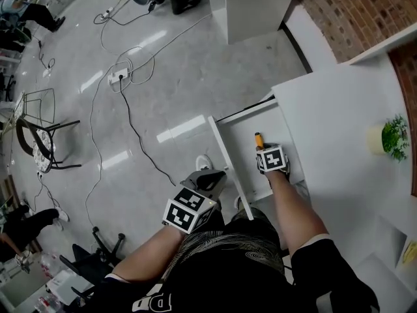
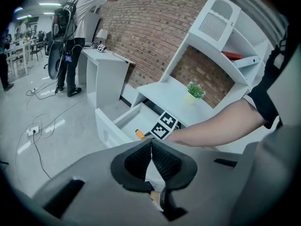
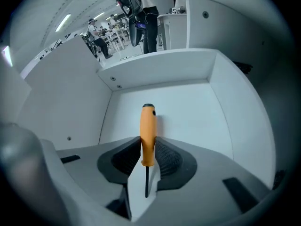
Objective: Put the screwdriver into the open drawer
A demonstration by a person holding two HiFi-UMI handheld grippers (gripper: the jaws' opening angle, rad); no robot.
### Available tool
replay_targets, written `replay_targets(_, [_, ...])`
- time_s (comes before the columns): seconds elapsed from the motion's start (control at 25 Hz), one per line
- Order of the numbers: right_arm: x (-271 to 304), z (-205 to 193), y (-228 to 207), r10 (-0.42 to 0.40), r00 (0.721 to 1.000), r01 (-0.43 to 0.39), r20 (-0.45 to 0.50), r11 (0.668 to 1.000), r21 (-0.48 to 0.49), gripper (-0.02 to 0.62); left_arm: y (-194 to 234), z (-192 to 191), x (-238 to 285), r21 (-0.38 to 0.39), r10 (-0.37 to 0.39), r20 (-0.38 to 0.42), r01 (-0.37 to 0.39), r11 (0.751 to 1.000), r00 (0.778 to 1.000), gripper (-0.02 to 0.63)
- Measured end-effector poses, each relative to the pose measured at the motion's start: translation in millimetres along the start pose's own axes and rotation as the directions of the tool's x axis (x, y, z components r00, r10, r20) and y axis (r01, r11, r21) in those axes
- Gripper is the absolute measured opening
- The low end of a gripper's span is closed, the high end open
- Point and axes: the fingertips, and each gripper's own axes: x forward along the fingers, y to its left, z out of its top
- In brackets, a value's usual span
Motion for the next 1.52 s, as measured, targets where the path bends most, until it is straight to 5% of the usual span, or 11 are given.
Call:
replay_targets(0.28, [8, -6, -5, 0.007, 1.000, -0.007, -0.023, 1.000, 0.012, 0.104, -7, -4, 3, -0.002, -0.003, -0.008, 0.003, 1.000, 1.000, 0.018])
replay_targets(0.56, [0, -9, 1, 0.006, 1.000, -0.006, -0.008, 1.000, -0.016, 0.178, -10, -4, -3, 0.005, 0.021, 0.004, -0.021, 1.000, 1.000, 0.018])
replay_targets(1.0, [-83, -4, 31, 0.083, 0.984, -0.082, 0.158, 0.997, -0.010, 0.176, -33, 21, -22, 0.014, 0.056, 0.083, -0.057, 0.998, 0.995, 0.018])
replay_targets(1.24, [-179, 3, 67, 0.206, 0.917, -0.194, 0.342, 0.978, -0.069, 0.146, -62, 41, -39, 0.029, 0.067, 0.167, -0.073, 0.997, 0.984, 0.018])
replay_targets(1.4, [-242, 3, 69, 0.232, 0.854, -0.205, 0.465, 0.973, -0.109, 0.026, -90, 47, -45, 0.055, 0.063, 0.210, -0.077, 0.996, 0.976, 0.018])
replay_targets(1.52, [-289, -5, 72, 0.257, 0.801, -0.226, 0.541, 0.966, -0.124, 0.006, -113, 49, -55, 0.062, 0.058, 0.246, -0.076, 0.995, 0.967, 0.018])
